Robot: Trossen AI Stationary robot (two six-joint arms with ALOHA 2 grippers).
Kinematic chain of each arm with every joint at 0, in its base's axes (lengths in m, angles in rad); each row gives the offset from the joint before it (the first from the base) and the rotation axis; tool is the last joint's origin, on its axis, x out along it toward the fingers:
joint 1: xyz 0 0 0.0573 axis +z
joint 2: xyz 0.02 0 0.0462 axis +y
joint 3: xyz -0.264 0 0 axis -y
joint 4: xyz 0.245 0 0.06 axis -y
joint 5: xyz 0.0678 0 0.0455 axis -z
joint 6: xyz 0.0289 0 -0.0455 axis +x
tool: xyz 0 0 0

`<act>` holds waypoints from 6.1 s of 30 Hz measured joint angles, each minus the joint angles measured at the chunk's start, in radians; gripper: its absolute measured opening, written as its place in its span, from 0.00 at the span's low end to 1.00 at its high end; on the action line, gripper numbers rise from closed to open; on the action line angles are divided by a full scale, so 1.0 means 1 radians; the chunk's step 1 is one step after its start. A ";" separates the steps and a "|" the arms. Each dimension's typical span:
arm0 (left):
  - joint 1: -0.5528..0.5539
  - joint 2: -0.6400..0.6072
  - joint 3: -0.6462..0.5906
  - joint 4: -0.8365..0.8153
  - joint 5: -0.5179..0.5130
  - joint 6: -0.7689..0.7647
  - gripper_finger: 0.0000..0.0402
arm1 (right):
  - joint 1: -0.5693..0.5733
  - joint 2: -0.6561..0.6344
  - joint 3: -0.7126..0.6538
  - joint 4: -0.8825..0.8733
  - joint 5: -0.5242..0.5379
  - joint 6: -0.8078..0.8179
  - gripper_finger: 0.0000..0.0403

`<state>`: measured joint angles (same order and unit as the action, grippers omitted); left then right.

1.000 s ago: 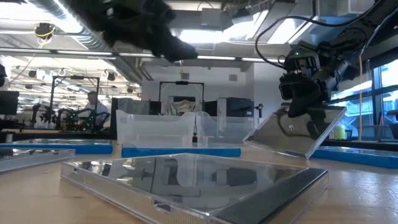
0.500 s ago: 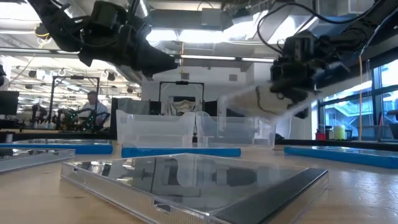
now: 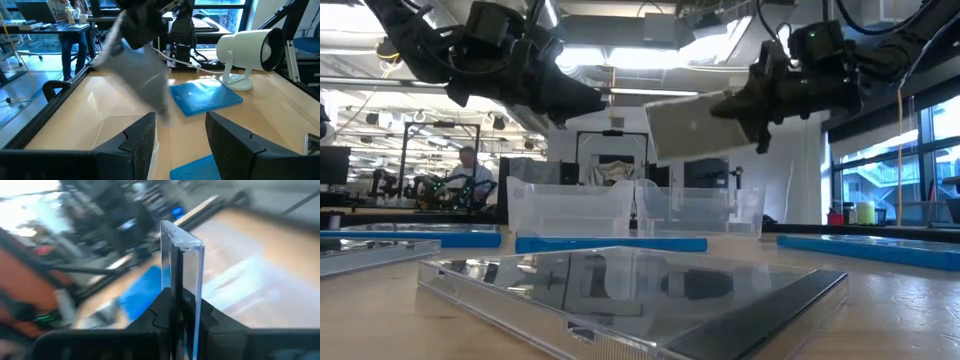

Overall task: Pick & place jewel cases by type
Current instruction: Put the top right black CD case into the right transparent bin, then put the right blue CD case into the left transparent bin

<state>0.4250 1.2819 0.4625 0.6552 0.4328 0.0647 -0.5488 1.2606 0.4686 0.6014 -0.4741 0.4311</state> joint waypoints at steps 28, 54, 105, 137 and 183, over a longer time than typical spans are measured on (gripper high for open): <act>-0.019 0.000 0.000 -0.002 0.007 0.000 0.42 | 0.004 0.334 0.002 0.363 0.282 -0.199 0.08; -0.019 0.000 0.000 -0.003 0.007 0.001 0.42 | 0.039 0.505 0.000 0.472 0.369 -0.260 0.19; -0.019 0.001 0.000 -0.009 0.007 0.001 0.42 | -0.097 0.397 0.480 -0.786 -0.012 -0.851 0.19; -0.018 0.001 0.000 -0.012 0.007 0.001 0.42 | -0.168 0.397 0.480 -0.903 -0.226 -0.821 0.21; -0.018 0.001 0.000 -0.027 0.007 0.030 0.42 | -0.119 0.397 0.714 -1.025 0.170 -0.838 0.64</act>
<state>0.4067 1.2827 0.4622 0.6284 0.4397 0.0948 -0.6673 1.6577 1.1828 -0.4234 -0.3043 -0.4072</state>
